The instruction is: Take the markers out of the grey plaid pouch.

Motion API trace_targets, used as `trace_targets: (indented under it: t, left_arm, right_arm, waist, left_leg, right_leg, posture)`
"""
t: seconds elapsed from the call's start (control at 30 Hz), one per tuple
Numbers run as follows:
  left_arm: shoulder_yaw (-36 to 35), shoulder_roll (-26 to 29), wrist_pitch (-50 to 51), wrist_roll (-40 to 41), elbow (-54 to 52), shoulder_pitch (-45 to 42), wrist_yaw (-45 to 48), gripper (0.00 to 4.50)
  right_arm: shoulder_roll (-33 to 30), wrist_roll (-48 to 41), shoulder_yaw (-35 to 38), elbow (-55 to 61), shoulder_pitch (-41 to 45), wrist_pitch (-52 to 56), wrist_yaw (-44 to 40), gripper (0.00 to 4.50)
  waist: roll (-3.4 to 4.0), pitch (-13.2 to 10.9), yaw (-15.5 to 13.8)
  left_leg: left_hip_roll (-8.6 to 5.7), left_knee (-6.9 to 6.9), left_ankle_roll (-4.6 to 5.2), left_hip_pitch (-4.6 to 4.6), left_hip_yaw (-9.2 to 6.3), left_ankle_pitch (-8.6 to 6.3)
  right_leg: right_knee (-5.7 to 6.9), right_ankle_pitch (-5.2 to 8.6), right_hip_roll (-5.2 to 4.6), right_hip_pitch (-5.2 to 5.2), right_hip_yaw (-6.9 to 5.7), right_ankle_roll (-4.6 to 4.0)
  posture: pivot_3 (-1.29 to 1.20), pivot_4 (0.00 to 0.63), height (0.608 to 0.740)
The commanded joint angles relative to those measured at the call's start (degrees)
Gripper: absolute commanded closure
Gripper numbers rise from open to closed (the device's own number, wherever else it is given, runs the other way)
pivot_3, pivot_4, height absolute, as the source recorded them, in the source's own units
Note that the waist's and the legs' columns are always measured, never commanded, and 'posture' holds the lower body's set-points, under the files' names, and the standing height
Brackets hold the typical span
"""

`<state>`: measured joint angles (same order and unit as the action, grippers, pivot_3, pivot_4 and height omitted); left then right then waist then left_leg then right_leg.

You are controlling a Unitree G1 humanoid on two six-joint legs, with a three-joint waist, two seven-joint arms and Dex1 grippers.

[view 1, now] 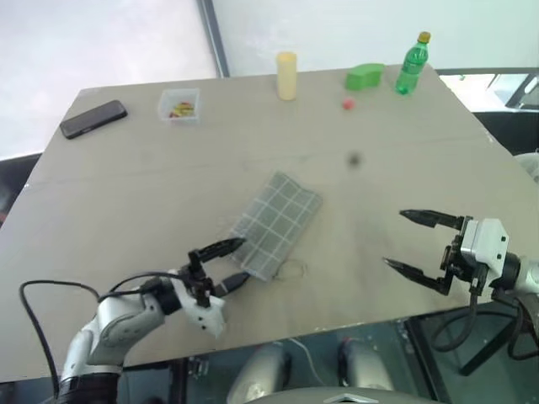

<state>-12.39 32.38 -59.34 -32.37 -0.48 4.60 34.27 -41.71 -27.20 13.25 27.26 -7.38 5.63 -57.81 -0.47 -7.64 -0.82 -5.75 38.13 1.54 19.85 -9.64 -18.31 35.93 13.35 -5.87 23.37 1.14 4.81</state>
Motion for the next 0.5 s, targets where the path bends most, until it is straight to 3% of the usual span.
trace_targets:
  t: [0.03, 0.2, 0.37, 0.5]
  left_arm:
    - [2.5, 2.1, 8.3, 2.5, -8.2, -0.1, 1.9, 0.01]
    - [3.2, 0.7, 15.1, -4.5, -11.7, 1.1, -2.9, 0.01]
    - [3.1, -0.9, 21.1, -16.5, -12.1, 4.3, -13.3, 0.01]
    - [2.8, 1.6, 23.4, -16.7, -8.2, 4.2, -18.1, 0.01]
  right_arm:
    - [0.2, -0.5, 0.5, 2.6, 0.3, -0.7, 1.1, 0.03]
    - [0.7, 0.1, 0.3, 3.4, -0.8, -1.0, 2.2, 0.03]
    - [1.3, 0.9, 0.2, 4.0, -1.2, -1.1, 3.9, 0.03]
    - [1.4, 1.3, 0.2, 4.0, -1.1, -1.0, 4.4, 0.03]
  waist:
    - [0.02, 0.0, 0.1]
    - [0.04, 0.0, 0.0]
    - [0.04, 0.0, -0.1]
    - [0.05, 0.0, -0.1]
  left_leg:
    - [0.00, 0.00, 0.00, 0.00, 0.00, 0.00]
    - [0.00, -0.02, 0.00, 0.01, 0.00, 0.00]
    - [0.00, -0.02, 0.00, 0.00, 0.00, 0.00]
    - [0.03, -0.02, -0.01, -0.06, 0.00, 0.01]
  right_leg:
    - [0.00, 0.00, 0.01, 0.01, 0.01, 0.00]
    - [-0.02, 0.00, 0.00, 0.02, 0.01, 0.00]
    - [-0.02, 0.00, 0.02, 0.01, 0.02, 0.00]
    - [0.04, 0.00, 0.04, -0.02, 0.01, 0.01]
  posture:
    - [0.00, 0.150, 0.740]
    - [0.00, 0.150, 0.740]
    - [0.00, 0.150, 0.740]
    - [0.00, 0.150, 0.740]
